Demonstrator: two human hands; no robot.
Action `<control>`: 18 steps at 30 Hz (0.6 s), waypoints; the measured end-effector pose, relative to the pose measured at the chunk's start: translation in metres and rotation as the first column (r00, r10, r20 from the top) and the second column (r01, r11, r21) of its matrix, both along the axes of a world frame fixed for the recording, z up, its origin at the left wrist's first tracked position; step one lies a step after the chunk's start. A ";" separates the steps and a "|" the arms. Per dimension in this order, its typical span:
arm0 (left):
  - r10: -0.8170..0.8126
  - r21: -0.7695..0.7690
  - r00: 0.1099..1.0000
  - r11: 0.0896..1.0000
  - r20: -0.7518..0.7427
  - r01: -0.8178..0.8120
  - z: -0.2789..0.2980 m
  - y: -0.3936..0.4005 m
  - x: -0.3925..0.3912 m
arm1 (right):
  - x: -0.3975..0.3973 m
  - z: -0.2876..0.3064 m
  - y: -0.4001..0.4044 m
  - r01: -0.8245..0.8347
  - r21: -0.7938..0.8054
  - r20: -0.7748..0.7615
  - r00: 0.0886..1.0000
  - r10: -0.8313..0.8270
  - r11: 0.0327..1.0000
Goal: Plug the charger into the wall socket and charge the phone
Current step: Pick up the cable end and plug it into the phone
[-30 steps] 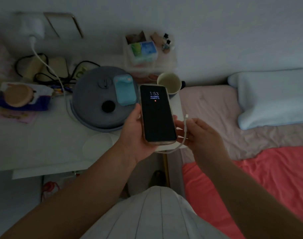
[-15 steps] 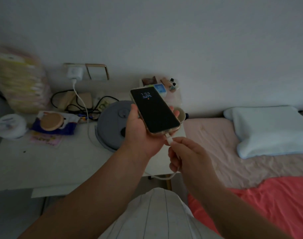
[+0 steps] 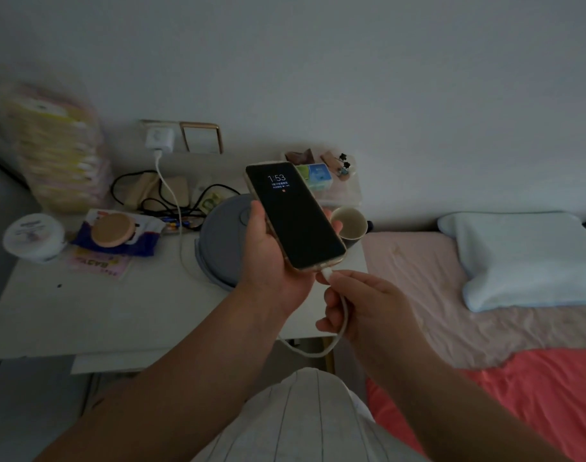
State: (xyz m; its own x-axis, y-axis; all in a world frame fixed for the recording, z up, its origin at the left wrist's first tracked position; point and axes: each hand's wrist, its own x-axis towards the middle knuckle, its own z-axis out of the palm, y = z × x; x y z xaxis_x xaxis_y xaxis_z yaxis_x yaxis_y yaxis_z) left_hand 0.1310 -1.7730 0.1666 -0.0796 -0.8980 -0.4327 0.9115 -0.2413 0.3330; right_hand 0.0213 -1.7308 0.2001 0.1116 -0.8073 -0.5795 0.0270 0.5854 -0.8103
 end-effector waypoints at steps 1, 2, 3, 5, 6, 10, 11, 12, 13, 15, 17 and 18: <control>0.004 -0.011 1.000 1.000 0.013 -0.004 0.000 0.001 0.000 | 0.000 -0.001 0.000 0.003 0.013 0.014 1.000 -0.003 1.000; 0.006 -0.020 1.000 1.000 0.024 -0.006 0.000 0.002 0.000 | 0.000 -0.001 0.000 0.007 0.023 0.028 1.000 -0.008 1.000; 0.008 -0.028 0.999 1.000 0.035 -0.007 0.000 0.002 -0.001 | 0.000 -0.002 0.001 0.013 0.033 0.043 0.999 -0.015 0.999; 0.016 -0.043 0.998 0.999 0.063 -0.013 0.000 0.003 -0.002 | 0.000 -0.004 0.001 0.032 0.062 0.078 0.996 -0.036 0.998; 0.017 -0.048 0.997 0.999 0.078 -0.013 -0.001 0.004 -0.002 | 0.000 -0.005 0.001 0.040 0.081 0.095 0.994 -0.048 0.996; -0.008 -0.048 0.994 0.999 0.107 0.013 -0.003 0.006 -0.005 | -0.002 -0.009 0.000 0.054 0.125 0.129 0.989 -0.071 0.991; -0.013 -0.047 0.993 0.999 0.117 0.018 -0.004 0.007 -0.006 | -0.003 -0.011 0.000 0.049 0.126 0.133 0.989 -0.066 0.991; -0.019 -0.047 0.992 0.999 0.127 0.025 -0.006 0.006 -0.007 | -0.005 -0.012 0.000 0.041 0.127 0.134 0.989 -0.058 0.991; -0.027 -0.044 0.991 0.998 0.133 0.033 -0.006 0.006 -0.007 | -0.006 -0.013 0.000 0.034 0.128 0.137 0.989 -0.051 0.991; -0.042 -0.037 0.991 0.998 0.130 0.047 -0.007 0.004 -0.009 | -0.009 -0.014 -0.001 0.023 0.125 0.157 0.987 -0.043 0.992; -0.051 -0.034 0.993 0.998 0.111 0.055 -0.010 0.002 -0.009 | -0.013 -0.016 -0.003 0.004 0.108 0.172 0.985 -0.022 0.994; -0.057 -0.038 0.993 0.997 0.101 0.061 -0.011 0.001 -0.010 | -0.016 -0.016 -0.004 -0.008 0.100 0.170 0.985 -0.009 0.995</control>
State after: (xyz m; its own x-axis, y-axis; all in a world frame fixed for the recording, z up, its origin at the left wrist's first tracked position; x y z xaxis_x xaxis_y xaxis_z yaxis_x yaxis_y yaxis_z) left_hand 0.1213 -1.7722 0.1556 -0.0912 -0.9102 -0.4040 0.8576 -0.2780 0.4327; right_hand 0.0056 -1.7343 0.1837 0.2151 -0.7463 -0.6299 0.1592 0.6632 -0.7313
